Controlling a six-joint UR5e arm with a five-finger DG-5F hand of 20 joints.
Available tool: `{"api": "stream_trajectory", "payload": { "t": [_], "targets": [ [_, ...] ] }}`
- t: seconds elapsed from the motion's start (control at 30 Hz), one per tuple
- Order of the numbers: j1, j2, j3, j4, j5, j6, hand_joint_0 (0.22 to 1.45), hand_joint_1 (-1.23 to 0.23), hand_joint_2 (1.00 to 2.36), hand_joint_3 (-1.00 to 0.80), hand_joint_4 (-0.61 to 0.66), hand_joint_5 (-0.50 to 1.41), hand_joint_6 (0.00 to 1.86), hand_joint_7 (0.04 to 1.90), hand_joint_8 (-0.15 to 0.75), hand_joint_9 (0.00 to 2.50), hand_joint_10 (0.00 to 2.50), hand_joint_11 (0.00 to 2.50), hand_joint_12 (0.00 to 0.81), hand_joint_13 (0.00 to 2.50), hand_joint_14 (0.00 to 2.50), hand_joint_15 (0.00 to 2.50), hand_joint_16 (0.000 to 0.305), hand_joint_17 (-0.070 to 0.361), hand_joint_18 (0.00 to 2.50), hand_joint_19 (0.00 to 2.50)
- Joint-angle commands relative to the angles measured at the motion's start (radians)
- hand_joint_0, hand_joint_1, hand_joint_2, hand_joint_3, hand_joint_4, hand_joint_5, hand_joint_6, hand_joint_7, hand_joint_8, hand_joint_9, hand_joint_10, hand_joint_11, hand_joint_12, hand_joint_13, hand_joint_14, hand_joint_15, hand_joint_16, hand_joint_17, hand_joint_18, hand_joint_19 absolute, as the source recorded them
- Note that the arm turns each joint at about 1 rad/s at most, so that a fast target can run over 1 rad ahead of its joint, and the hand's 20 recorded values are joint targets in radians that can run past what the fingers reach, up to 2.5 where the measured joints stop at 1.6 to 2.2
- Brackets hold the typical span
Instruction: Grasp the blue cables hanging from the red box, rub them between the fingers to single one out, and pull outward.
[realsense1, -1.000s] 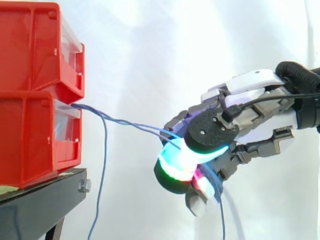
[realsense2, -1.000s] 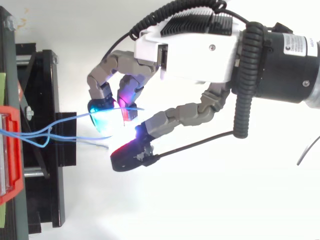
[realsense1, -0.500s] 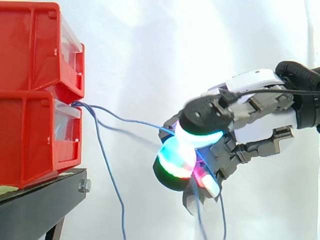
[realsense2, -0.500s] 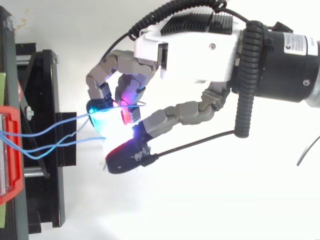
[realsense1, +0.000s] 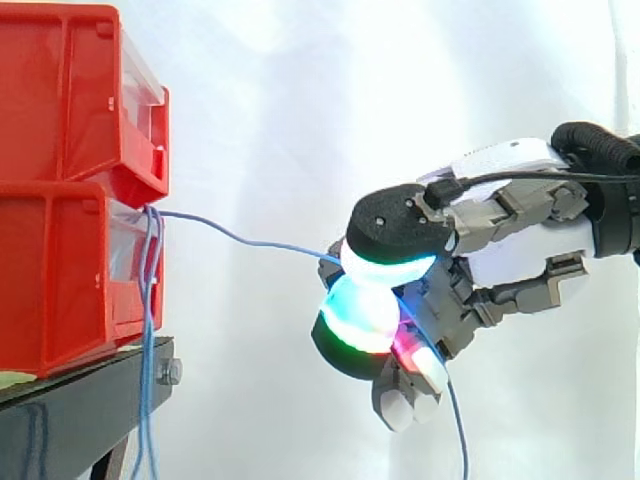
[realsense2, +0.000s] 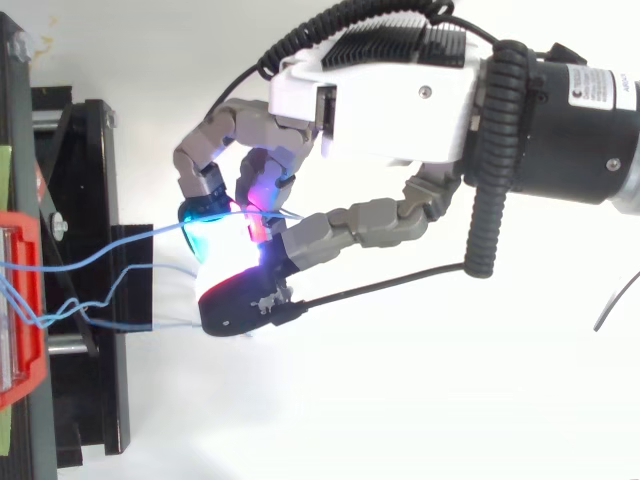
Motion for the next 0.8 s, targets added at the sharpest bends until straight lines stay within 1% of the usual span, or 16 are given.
{"api": "stream_trajectory", "payload": {
  "t": [0.0,0.13,0.2,0.27,0.37,0.4,0.5,0.53,0.6,0.63,0.67,0.77],
  "targets": [
    [0.0,-0.002,-0.001,0.0,0.001,0.001,0.58,-0.71,1.01,-0.31,0.07,-0.13,0.86,1.11,0.287,1.17,0.02,0.72,0.364,0.86,0.03,0.67,0.05,0.113,0.64,0.66],
    [0.0,0.0,-0.001,-0.005,0.002,0.01,0.59,-0.73,1.01,-0.27,0.07,-0.13,0.87,1.1,0.288,1.16,0.02,0.71,0.362,0.86,0.03,0.67,0.051,0.114,0.65,0.65],
    [0.0,-0.002,-0.002,-0.006,0.002,0.025,0.6,-0.75,1.01,-0.26,0.07,-0.13,0.87,1.09,0.283,1.15,0.02,0.72,0.362,0.86,0.03,0.66,0.05,0.113,0.65,0.65],
    [0.0,-0.002,-0.008,-0.009,0.002,0.054,0.6,-0.75,1.01,-0.26,0.07,-0.13,0.87,1.1,0.283,1.15,0.02,0.72,0.359,0.86,0.03,0.67,0.049,0.111,0.65,0.66],
    [0.0,-0.002,-0.017,-0.009,0.004,0.07,0.6,-0.76,1.01,-0.27,0.07,-0.13,0.87,1.08,0.284,1.15,0.02,0.71,0.356,0.86,0.03,0.67,0.049,0.11,0.65,0.66],
    [0.0,-0.002,-0.039,-0.005,0.006,0.096,0.6,-0.76,1.01,-0.27,0.08,-0.13,0.87,1.08,0.282,1.14,0.02,0.71,0.355,0.86,0.03,0.67,0.049,0.11,0.65,0.66],
    [0.0,-0.002,-0.068,-0.002,0.004,0.128,0.61,-0.76,1.01,-0.29,0.07,-0.13,0.87,1.07,0.278,1.14,0.03,0.71,0.348,0.86,0.03,0.67,0.048,0.108,0.65,0.66],
    [0.0,-0.002,-0.099,0.014,0.002,0.17,0.61,-0.76,1.01,-0.29,0.08,-0.13,0.87,1.06,0.274,1.14,0.02,0.72,0.351,0.86,0.03,0.67,0.048,0.108,0.65,0.66],
    [0.0,-0.002,-0.117,0.037,0.007,0.2,0.61,-0.76,1.01,-0.3,0.08,-0.14,0.87,1.07,0.273,1.13,0.02,0.72,0.35,0.85,0.03,0.67,0.047,0.107,0.65,0.66],
    [0.0,-0.002,-0.123,0.049,0.01,0.228,0.61,-0.76,1.01,-0.3,0.08,-0.14,0.87,1.07,0.274,1.14,0.02,0.71,0.347,0.85,0.03,0.67,0.047,0.107,0.65,0.66],
    [-0.002,-0.002,-0.122,0.049,0.012,0.235,0.61,-0.76,1.01,-0.3,0.07,-0.14,0.87,1.06,0.271,1.13,0.02,0.72,0.347,0.86,0.03,0.67,0.047,0.107,0.65,0.66],
    [0.0,-0.002,-0.123,0.047,0.018,0.239,0.61,-0.76,1.01,-0.31,0.08,-0.14,0.87,1.05,0.272,1.13,0.02,0.71,0.346,0.85,0.03,0.67,0.047,0.107,0.65,0.67]
  ]
}}
